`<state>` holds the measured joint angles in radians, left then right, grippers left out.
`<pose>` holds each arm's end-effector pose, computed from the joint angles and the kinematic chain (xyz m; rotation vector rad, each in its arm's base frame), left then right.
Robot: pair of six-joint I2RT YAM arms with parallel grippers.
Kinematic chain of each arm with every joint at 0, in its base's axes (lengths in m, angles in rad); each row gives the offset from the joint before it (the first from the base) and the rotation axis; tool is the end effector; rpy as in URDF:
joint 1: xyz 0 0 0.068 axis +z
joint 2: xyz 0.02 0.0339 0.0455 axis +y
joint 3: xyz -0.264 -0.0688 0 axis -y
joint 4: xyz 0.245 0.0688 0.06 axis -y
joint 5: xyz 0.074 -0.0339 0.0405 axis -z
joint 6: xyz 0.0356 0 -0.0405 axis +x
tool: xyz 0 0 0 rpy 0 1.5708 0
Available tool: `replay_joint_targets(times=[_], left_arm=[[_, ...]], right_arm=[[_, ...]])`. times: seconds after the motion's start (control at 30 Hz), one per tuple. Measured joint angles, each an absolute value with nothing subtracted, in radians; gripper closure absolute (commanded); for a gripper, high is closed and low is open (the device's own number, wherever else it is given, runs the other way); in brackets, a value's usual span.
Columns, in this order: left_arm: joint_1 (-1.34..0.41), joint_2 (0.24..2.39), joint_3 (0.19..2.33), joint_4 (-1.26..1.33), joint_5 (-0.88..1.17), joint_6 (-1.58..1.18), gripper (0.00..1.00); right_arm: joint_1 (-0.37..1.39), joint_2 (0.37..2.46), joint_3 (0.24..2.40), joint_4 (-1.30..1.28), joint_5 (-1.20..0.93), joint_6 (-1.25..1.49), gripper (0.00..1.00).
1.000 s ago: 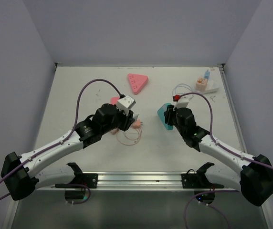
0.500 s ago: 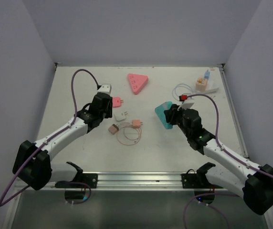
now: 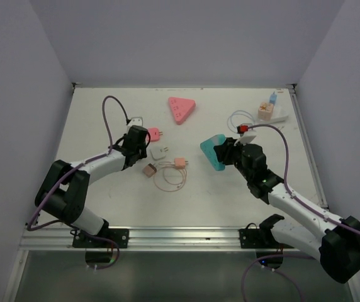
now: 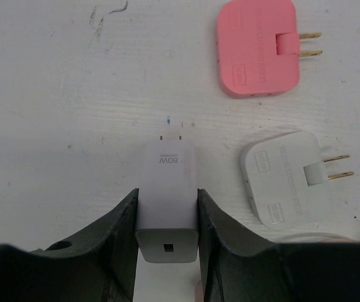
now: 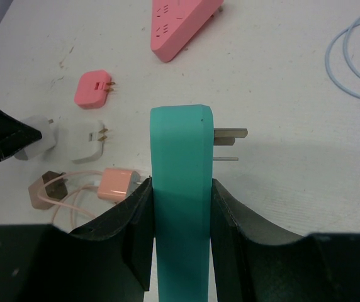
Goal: Pull the plug off the socket
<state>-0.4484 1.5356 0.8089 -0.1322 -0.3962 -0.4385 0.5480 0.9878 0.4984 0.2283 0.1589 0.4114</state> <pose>0.2794 -0.1192 0.1785 -0.1629 2.3390 0.0510 0.1946 0.1122 0.2435 -0.0135 1.8611 0.5271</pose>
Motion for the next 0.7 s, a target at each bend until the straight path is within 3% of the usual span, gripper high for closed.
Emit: replay_joint_targets(times=[0.07,0.17,0.3,0.4,0.6,0.7], left_arm=[[-0.440,1.533,0.791,-0.091,-0.392,-0.450,0.71],[-0.426,1.520,0.758,-0.035,-0.385,-0.467,0.57],[-0.414,1.488,0.713,-0.008,-0.368,-0.492,0.31],[-0.411,1.451,0.687,-0.009,-0.363,-0.511,0.18],[-0.405,1.348,0.685,-0.036,-0.358,-0.532,0.01],[-0.402,1.293,0.723,-0.098,-0.353,-0.532,0.00]], right_arm=[[0.546,0.989,0.498,0.233,0.155,0.416,1.00],[0.542,0.995,0.498,0.241,0.144,0.425,1.00],[0.538,1.004,0.496,0.252,0.138,0.440,1.00],[0.529,1.018,0.491,0.259,0.138,0.458,1.00],[0.496,1.092,0.491,0.287,0.134,0.500,1.00],[0.469,1.162,0.511,0.295,0.131,0.526,1.00]])
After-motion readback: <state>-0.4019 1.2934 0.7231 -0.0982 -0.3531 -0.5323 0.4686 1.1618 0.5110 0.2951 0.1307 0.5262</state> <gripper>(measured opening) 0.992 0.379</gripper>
